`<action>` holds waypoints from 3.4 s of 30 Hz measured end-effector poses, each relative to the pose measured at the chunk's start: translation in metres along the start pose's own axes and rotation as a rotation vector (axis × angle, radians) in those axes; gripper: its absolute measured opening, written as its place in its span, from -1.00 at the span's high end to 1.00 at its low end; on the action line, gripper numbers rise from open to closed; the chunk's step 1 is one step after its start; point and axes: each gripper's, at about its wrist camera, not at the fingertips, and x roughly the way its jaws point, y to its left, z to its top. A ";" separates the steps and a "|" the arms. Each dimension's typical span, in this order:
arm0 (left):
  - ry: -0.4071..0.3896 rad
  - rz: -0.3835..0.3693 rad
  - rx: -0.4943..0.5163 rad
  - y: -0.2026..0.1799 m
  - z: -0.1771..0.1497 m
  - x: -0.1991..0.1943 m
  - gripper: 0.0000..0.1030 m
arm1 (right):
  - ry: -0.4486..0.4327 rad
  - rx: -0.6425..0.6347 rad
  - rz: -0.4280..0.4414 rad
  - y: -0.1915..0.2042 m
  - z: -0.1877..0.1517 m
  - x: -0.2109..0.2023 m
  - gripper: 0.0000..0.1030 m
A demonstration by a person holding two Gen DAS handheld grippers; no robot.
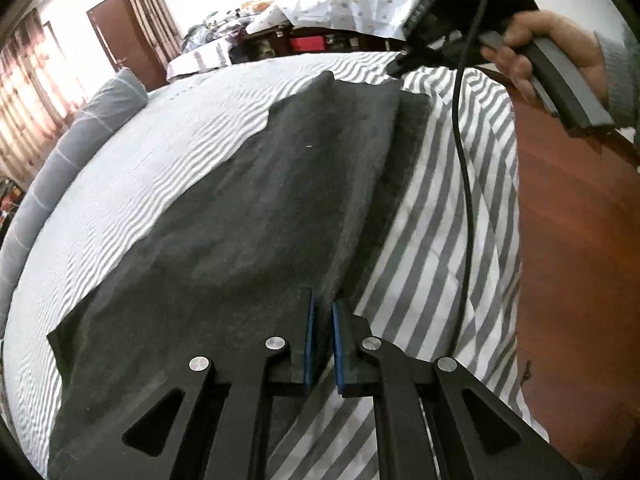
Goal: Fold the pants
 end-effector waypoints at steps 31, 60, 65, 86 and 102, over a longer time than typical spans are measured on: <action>-0.009 -0.035 -0.039 0.001 0.001 -0.006 0.83 | 0.045 0.070 0.146 0.000 -0.018 0.032 0.91; 0.120 0.068 -0.511 0.155 -0.109 -0.039 0.81 | -0.076 -0.036 -0.133 0.020 -0.010 -0.029 0.54; 0.118 0.125 -0.623 0.184 -0.138 -0.059 0.81 | 0.078 -0.246 0.052 0.115 -0.016 0.001 0.52; 0.111 0.324 -0.938 0.279 -0.299 -0.140 0.75 | 0.658 -0.801 0.279 0.427 -0.182 0.217 0.85; 0.107 0.331 -0.956 0.284 -0.308 -0.146 0.70 | 0.466 -0.703 0.226 0.430 -0.175 0.228 0.42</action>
